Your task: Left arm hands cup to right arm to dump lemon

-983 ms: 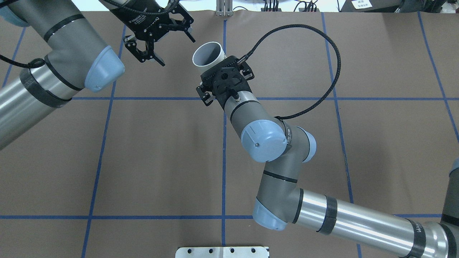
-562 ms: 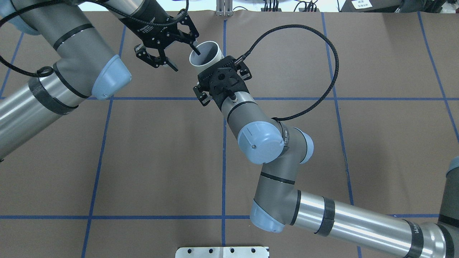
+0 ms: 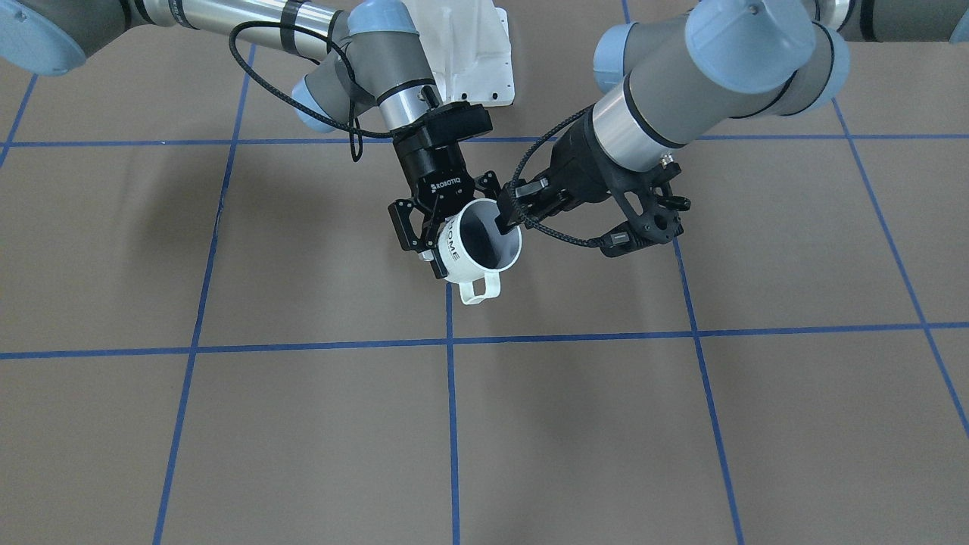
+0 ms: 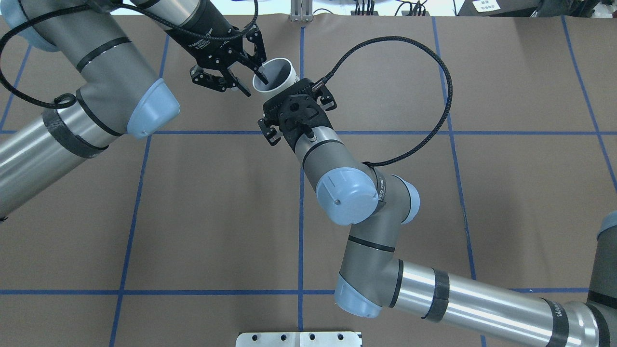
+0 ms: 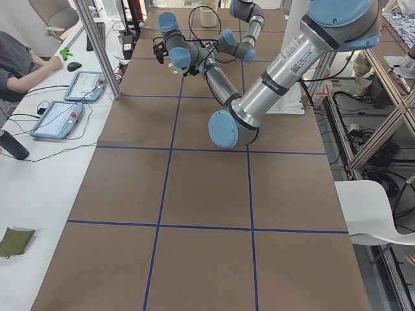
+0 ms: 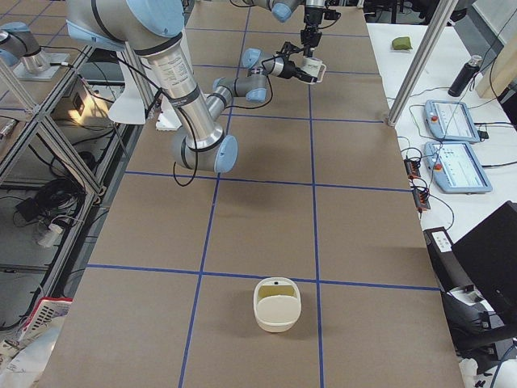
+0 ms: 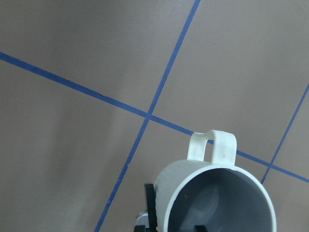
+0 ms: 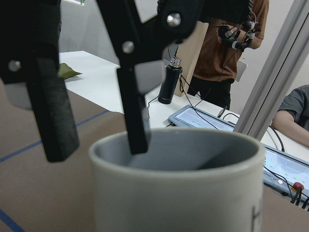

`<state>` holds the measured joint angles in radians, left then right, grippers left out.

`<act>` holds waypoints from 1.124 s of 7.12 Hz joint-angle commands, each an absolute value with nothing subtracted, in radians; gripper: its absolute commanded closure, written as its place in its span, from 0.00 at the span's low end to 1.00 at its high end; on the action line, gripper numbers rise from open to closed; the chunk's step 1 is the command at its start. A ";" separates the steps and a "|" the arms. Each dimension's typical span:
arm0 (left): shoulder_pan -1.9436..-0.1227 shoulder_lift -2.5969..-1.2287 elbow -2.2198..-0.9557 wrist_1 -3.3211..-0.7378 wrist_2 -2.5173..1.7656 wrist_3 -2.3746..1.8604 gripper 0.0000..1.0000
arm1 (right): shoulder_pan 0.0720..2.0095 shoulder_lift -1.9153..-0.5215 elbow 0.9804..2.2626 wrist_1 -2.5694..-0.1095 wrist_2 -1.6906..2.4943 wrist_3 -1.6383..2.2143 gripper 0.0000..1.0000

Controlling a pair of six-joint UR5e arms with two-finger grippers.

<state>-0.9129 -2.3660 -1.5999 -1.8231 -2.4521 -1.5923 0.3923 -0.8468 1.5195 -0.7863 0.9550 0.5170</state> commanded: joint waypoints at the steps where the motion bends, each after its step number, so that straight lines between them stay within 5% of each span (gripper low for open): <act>1: -0.905 -2.364 -1.597 -1.824 -2.451 -1.592 0.58 | 0.390 -0.847 1.522 -0.787 0.951 0.517 0.67; 2: -0.902 -2.365 -1.597 -1.824 -2.445 -1.592 0.60 | 0.390 -0.847 1.523 -0.787 0.951 0.517 0.67; 3: -0.890 -2.365 -1.595 -1.824 -2.428 -1.592 0.73 | 0.390 -0.847 1.525 -0.784 0.951 0.517 0.65; 4: -0.888 -2.365 -1.595 -1.824 -2.428 -1.591 1.00 | 0.390 -0.848 1.526 -0.784 0.951 0.503 0.42; 5: -0.888 -2.367 -1.591 -1.824 -2.428 -1.591 1.00 | 0.390 -0.853 1.529 -0.781 0.951 0.489 0.06; 8: -0.888 -2.367 -1.588 -1.822 -2.428 -1.591 1.00 | 0.390 -0.862 1.545 -0.778 0.951 0.442 0.01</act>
